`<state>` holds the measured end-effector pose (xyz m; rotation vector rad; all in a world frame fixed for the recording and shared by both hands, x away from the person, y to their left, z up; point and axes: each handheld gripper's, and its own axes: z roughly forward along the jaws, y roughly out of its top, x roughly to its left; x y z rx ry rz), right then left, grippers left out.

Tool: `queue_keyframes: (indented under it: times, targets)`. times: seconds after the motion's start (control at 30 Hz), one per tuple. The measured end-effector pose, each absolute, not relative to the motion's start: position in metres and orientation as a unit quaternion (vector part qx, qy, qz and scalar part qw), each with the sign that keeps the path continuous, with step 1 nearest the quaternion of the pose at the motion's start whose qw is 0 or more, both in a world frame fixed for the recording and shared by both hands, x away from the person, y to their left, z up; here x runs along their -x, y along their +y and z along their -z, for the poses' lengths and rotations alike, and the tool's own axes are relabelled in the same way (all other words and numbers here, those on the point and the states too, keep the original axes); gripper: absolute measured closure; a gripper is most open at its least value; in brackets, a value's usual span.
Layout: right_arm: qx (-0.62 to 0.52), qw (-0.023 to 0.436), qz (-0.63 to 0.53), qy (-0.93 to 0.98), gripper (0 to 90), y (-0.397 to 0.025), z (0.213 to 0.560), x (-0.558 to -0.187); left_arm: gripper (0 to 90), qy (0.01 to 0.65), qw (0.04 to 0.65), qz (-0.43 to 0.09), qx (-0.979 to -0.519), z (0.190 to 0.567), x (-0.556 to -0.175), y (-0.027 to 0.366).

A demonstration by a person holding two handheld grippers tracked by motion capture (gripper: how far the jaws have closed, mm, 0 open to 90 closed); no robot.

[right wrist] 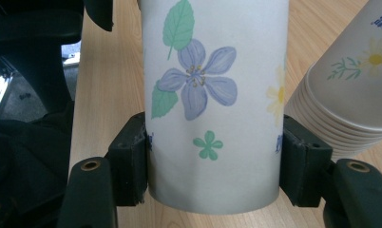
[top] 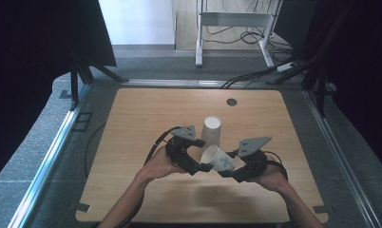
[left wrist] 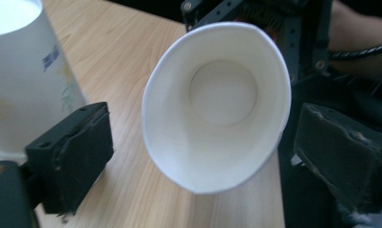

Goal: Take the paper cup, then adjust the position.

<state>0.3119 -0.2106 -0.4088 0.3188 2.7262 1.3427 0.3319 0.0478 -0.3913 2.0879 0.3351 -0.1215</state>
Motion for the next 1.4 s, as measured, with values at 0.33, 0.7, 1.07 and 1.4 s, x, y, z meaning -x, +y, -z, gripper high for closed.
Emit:
queue_keyframes:
  times: [0.33,0.7,1.07,1.4]
  targets:
    - [-0.098,0.041,-0.447,0.888,36.4,-0.211,0.411,-0.312,19.3,0.131,0.508,0.074,-0.848,0.395,-0.336,0.044]
    - [-0.097,0.038,-0.438,0.893,32.9,-0.206,0.413,-0.315,32.2,0.132,0.488,0.047,-0.862,0.388,-0.333,0.044]
    - [-0.135,0.06,-0.421,0.895,11.9,-0.208,0.418,-0.318,32.6,0.127,0.43,-0.008,-0.894,0.374,-0.33,0.043]
    - [-0.161,0.074,-0.423,0.889,0.5,-0.219,0.422,-0.319,32.4,0.133,0.395,-0.037,-0.908,0.364,-0.329,0.053]
